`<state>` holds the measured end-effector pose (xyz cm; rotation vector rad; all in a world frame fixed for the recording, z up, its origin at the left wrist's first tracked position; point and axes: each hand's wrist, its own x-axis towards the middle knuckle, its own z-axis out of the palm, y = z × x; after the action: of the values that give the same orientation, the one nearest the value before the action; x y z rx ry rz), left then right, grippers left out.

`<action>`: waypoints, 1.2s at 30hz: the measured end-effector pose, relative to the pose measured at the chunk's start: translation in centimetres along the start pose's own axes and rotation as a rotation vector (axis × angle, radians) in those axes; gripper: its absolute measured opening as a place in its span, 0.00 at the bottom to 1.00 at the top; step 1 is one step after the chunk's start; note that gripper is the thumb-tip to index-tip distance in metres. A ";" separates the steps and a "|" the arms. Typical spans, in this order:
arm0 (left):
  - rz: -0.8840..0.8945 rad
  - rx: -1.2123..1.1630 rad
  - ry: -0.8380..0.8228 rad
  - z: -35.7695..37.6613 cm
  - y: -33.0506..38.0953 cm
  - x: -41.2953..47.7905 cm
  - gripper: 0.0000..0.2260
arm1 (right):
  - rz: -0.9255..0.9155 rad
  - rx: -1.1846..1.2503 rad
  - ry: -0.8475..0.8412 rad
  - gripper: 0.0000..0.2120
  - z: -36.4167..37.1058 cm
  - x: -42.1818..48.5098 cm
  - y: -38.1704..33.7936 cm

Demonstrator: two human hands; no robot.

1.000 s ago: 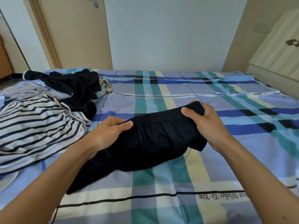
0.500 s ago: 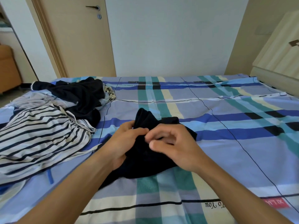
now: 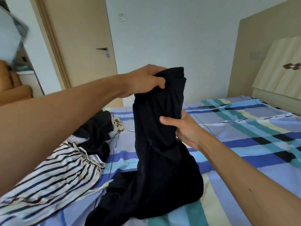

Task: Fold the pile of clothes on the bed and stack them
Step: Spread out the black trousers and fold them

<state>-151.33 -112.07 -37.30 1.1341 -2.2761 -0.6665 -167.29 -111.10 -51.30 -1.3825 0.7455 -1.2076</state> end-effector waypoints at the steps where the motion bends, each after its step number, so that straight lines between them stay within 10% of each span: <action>1: 0.000 0.016 0.029 -1.5 0.6 0.6 0.15 | 0.034 -0.035 -0.023 0.25 -0.2 0.3 -0.4; 9: 0.001 0.053 0.344 -11.7 4.4 3.0 0.12 | 0.337 -0.338 -0.212 0.16 -2.4 0.7 -4.3; 16: 0.049 -0.102 0.599 -17.4 8.4 3.8 0.17 | 0.037 -0.153 0.070 0.17 -4.1 2.8 -12.3; 29: -0.058 -0.393 0.593 -22.9 10.1 3.6 0.14 | -0.167 -0.809 0.383 0.17 -7.2 3.8 -37.1; 36: -0.353 -0.564 0.550 -18.6 -0.1 -2.6 0.06 | 0.120 -0.996 0.085 0.15 -1.7 6.6 -33.8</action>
<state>-138.19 -113.71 -23.99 1.2398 -1.3263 -0.9179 -173.52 -110.95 -17.34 -2.0316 1.5918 -0.7992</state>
